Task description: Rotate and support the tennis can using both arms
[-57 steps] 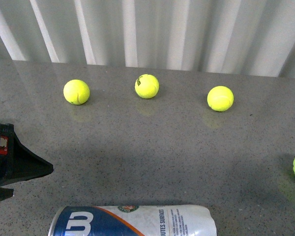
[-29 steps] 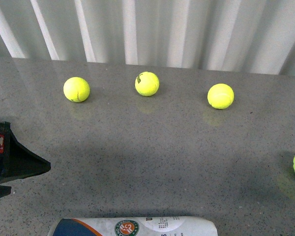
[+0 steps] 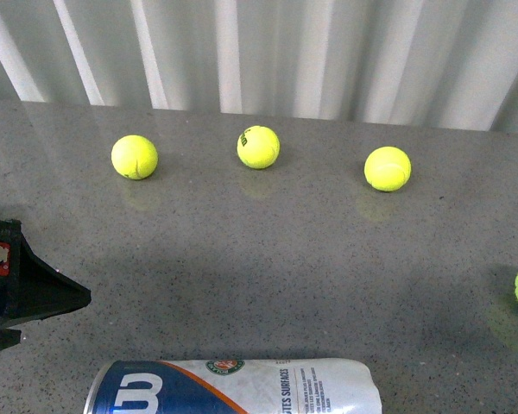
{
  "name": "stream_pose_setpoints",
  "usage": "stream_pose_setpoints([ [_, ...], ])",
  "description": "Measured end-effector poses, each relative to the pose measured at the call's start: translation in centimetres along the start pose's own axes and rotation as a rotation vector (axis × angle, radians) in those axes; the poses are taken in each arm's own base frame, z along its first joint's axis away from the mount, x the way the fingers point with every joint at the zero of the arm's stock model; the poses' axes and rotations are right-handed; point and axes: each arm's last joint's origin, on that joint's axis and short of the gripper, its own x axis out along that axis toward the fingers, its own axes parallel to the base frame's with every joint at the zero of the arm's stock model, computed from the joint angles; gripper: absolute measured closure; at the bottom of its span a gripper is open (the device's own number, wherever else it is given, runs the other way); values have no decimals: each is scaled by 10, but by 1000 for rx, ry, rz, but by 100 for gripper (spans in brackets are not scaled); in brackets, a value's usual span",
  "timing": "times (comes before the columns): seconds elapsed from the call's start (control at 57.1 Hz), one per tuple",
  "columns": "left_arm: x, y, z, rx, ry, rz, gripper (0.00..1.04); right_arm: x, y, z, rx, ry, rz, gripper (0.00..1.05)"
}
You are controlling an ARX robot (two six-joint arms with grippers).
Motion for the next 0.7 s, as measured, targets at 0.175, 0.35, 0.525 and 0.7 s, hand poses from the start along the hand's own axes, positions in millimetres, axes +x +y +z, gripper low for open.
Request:
stream_pose_setpoints([
  [0.175,1,0,-2,3,3,-1,7,0,0,0,0,0,0,7],
  [0.35,3,-3,-2,13,-1,-8,7,0,0,0,0,0,0,7],
  [0.525,15,-13,-12,22,10,-35,7,0,0,0,0,0,0,7],
  [0.7,33,-25,-23,13,22,-65,7,0,0,0,0,0,0,7],
])
